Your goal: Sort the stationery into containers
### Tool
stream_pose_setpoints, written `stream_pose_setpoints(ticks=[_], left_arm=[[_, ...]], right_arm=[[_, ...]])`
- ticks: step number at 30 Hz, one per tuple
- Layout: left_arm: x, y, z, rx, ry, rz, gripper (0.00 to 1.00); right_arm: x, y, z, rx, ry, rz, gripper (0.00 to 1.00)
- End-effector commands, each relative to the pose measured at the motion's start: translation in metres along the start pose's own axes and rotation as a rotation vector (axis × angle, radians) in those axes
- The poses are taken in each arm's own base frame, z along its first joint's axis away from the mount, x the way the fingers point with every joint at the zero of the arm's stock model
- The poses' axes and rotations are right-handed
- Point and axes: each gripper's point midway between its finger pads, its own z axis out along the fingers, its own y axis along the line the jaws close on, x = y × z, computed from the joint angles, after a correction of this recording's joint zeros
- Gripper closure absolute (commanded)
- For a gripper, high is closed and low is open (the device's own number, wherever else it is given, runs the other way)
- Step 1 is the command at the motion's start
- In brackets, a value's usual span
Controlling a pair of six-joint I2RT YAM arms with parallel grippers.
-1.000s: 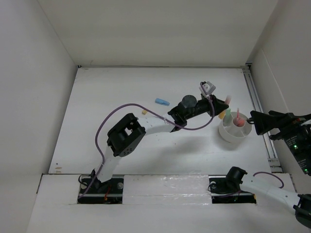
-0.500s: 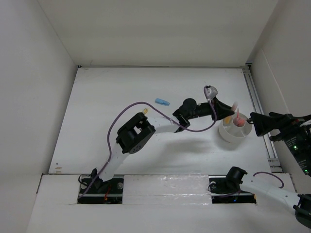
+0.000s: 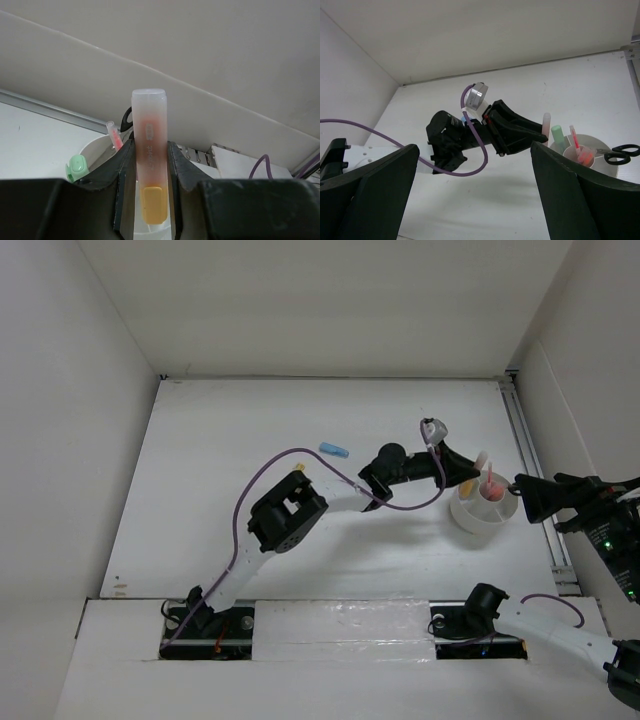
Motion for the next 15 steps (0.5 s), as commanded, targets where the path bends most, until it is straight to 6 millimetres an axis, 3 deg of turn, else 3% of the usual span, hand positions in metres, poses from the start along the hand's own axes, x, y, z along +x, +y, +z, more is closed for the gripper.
stream_pose_setpoints(ticks=[1, 15], left_arm=[[-0.037, -0.019, 0.011, 0.084, -0.112, 0.061, 1.00], [-0.021, -0.014, 0.018, 0.139, -0.119, 0.042, 1.00]], right_arm=[[-0.007, -0.003, -0.005, -0.001, -0.017, 0.015, 0.01], [-0.004, -0.005, -0.008, -0.004, 0.001, 0.003, 0.01]])
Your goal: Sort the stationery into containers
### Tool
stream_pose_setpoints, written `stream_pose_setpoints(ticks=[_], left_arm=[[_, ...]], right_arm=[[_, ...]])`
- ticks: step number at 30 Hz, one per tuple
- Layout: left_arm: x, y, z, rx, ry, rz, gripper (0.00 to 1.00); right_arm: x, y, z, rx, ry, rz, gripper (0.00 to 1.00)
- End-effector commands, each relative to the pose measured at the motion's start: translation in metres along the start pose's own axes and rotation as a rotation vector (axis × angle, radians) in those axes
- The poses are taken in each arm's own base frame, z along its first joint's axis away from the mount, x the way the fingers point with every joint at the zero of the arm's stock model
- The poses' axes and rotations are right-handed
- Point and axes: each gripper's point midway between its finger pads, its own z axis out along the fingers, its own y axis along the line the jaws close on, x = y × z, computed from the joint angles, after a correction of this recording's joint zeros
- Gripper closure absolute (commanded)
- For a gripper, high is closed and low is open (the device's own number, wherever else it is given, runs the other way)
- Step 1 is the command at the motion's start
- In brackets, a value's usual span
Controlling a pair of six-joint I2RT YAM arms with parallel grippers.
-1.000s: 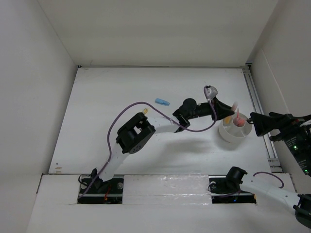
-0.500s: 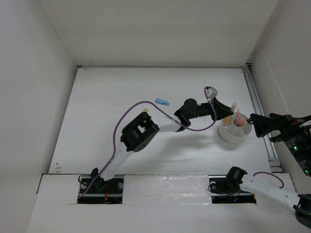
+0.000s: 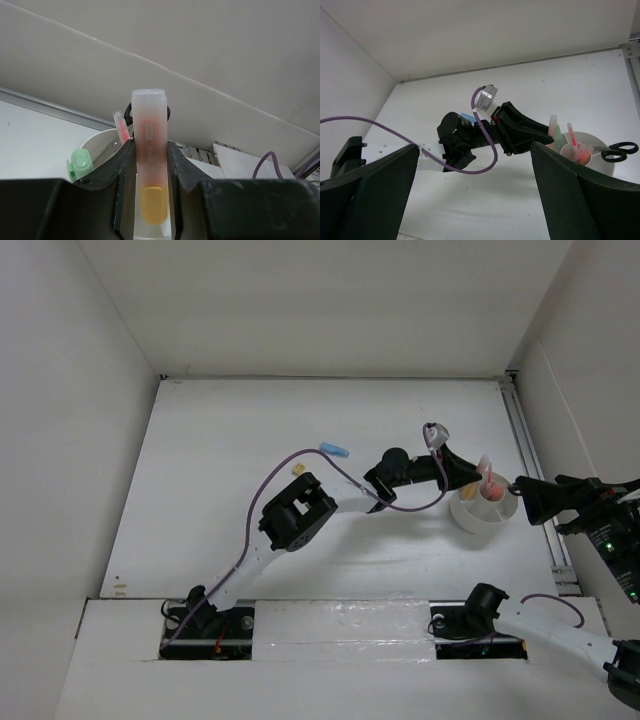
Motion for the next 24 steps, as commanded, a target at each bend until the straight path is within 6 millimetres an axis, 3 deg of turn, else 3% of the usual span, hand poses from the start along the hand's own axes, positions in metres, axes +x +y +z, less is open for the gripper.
stream_pose_setpoints(ticks=[1, 24], left_arm=[[-0.042, -0.029, 0.010, 0.109, -0.101, 0.066, 1.00], [-0.008, -0.007, 0.004, 0.071, -0.066, 0.069, 1.00]], right_arm=[[-0.006, -0.002, -0.005, -0.008, -0.011, 0.013, 0.01], [-0.014, 0.001, -0.015, -0.057, -0.023, 0.026, 0.01]])
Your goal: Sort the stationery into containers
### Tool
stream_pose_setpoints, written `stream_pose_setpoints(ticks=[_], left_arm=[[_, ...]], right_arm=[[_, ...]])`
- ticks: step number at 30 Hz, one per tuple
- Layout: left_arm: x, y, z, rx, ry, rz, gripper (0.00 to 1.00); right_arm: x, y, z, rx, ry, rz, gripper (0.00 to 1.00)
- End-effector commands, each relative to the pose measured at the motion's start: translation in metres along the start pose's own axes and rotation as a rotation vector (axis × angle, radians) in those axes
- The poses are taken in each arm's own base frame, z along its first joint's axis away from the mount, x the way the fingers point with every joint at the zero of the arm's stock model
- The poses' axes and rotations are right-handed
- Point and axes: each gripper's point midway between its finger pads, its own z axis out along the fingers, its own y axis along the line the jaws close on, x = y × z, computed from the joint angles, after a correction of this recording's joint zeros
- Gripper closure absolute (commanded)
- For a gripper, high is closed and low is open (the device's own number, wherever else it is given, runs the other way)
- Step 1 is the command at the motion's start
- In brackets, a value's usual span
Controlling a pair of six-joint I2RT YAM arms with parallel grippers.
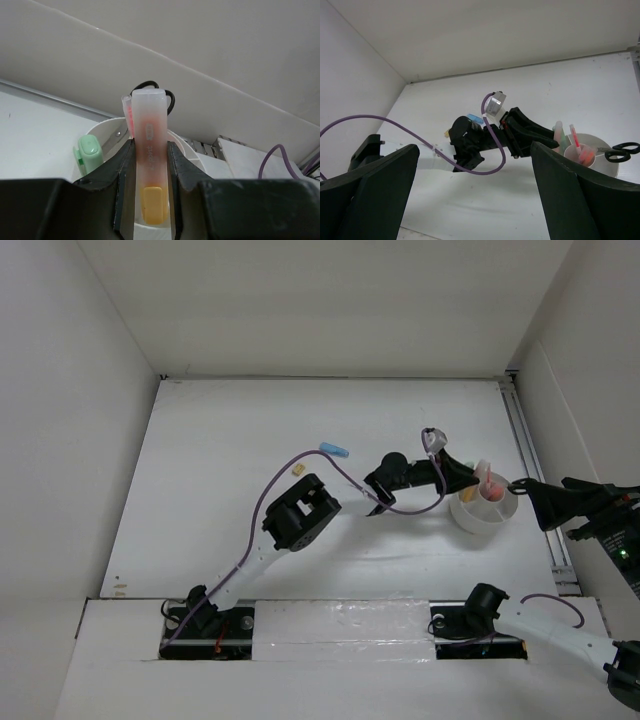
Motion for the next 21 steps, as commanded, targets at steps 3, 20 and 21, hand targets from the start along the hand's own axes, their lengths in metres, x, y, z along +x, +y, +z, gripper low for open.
stream_pose_setpoints(ticks=[3, 20, 21], left_arm=[[-0.022, -0.013, 0.007, 0.060, -0.059, 0.050, 1.00], [-0.021, -0.012, -0.001, 0.056, -0.051, 0.040, 0.82], [-0.019, -0.012, -0.002, 0.056, -0.051, 0.040, 0.80]], right_arm=[[-0.006, 0.002, -0.004, -0.020, -0.013, 0.008, 0.01], [-0.004, 0.004, -0.002, -0.028, -0.009, -0.011, 0.01], [-0.004, 0.004, -0.002, -0.028, -0.009, -0.011, 0.01]])
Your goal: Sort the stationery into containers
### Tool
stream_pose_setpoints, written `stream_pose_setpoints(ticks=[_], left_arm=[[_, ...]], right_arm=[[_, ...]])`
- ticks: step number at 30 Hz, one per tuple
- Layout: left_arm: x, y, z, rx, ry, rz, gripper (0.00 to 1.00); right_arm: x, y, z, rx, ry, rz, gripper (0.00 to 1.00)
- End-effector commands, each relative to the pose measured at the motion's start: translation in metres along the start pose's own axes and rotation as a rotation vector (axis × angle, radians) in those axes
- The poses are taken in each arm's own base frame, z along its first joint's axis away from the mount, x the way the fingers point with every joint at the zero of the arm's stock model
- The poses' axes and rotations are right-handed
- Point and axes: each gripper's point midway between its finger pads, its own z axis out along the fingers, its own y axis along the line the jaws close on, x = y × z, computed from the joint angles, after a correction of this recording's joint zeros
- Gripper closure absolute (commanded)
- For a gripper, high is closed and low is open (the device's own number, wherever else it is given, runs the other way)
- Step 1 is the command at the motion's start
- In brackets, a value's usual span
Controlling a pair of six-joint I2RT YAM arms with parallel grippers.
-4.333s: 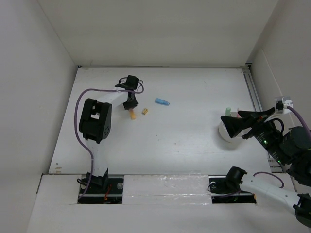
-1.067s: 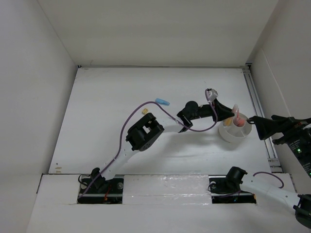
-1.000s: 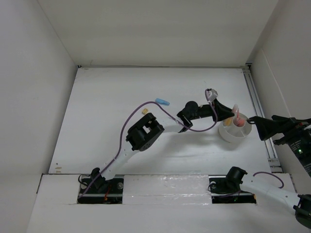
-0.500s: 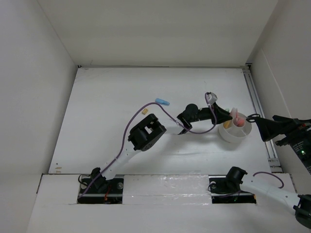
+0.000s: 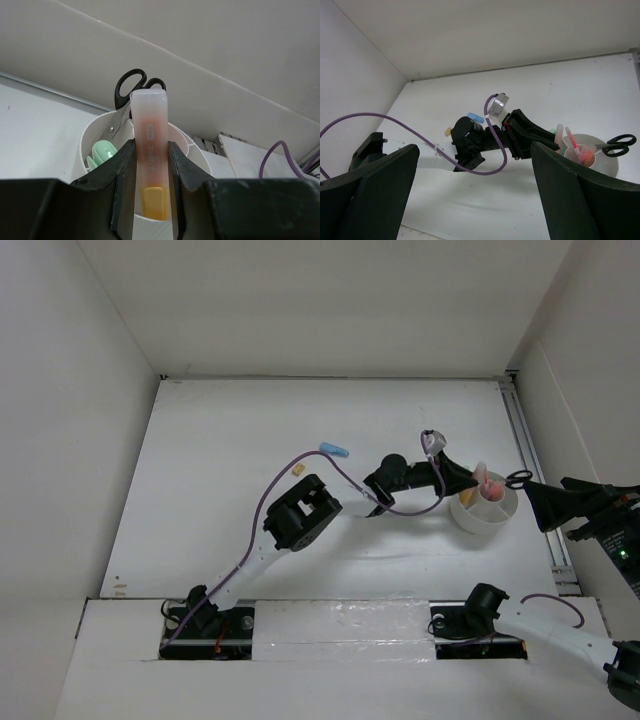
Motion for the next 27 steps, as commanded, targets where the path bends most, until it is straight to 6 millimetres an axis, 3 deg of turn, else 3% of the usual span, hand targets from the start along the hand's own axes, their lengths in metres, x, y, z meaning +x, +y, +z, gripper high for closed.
stream_pose_setpoints(ticks=[1, 8, 10, 12, 16, 18, 21, 23, 24, 25, 26, 27], left_arm=[[-0.029, -0.020, -0.002, 0.066, -0.065, 0.049, 0.80], [-0.029, -0.020, -0.009, 0.048, -0.077, 0.048, 0.78], [-0.032, -0.023, -0.010, 0.052, -0.083, 0.052, 0.68], [-0.034, -0.026, -0.013, 0.059, -0.092, 0.059, 0.68], [-0.045, -0.034, -0.014, 0.064, -0.114, 0.050, 0.51], [-0.053, -0.039, -0.014, 0.074, -0.128, 0.059, 0.37], [-0.067, -0.049, -0.014, 0.096, -0.157, 0.069, 0.36], [-0.070, -0.051, -0.019, 0.079, -0.173, 0.056, 0.30], [-0.082, -0.055, -0.020, 0.066, -0.197, 0.060, 0.25], [-0.080, -0.051, -0.025, 0.032, -0.199, 0.047, 0.17], [-0.088, -0.044, -0.027, -0.022, -0.227, 0.036, 0.00], [-0.092, -0.040, -0.028, -0.066, -0.231, 0.041, 0.00]], right_arm=[[-0.005, 0.003, -0.002, -0.025, -0.011, -0.001, 0.01], [-0.009, 0.005, -0.004, -0.031, -0.025, 0.009, 0.01], [-0.010, 0.004, -0.004, -0.022, -0.029, 0.000, 0.01], [-0.009, 0.005, -0.004, -0.031, -0.025, 0.000, 0.01], [-0.009, 0.004, -0.005, -0.021, -0.030, -0.010, 0.01], [-0.009, 0.004, -0.005, -0.021, -0.030, -0.010, 0.01], [-0.011, 0.004, -0.004, -0.023, -0.037, -0.005, 0.01], [-0.008, 0.005, -0.003, -0.021, -0.030, -0.010, 0.01], [-0.008, 0.005, -0.003, -0.021, -0.030, -0.010, 0.01], [-0.008, 0.005, -0.003, -0.021, -0.030, -0.010, 0.01], [-0.008, 0.005, -0.003, -0.021, -0.030, -0.010, 0.01], [-0.010, 0.005, -0.003, -0.023, -0.037, -0.005, 0.01]])
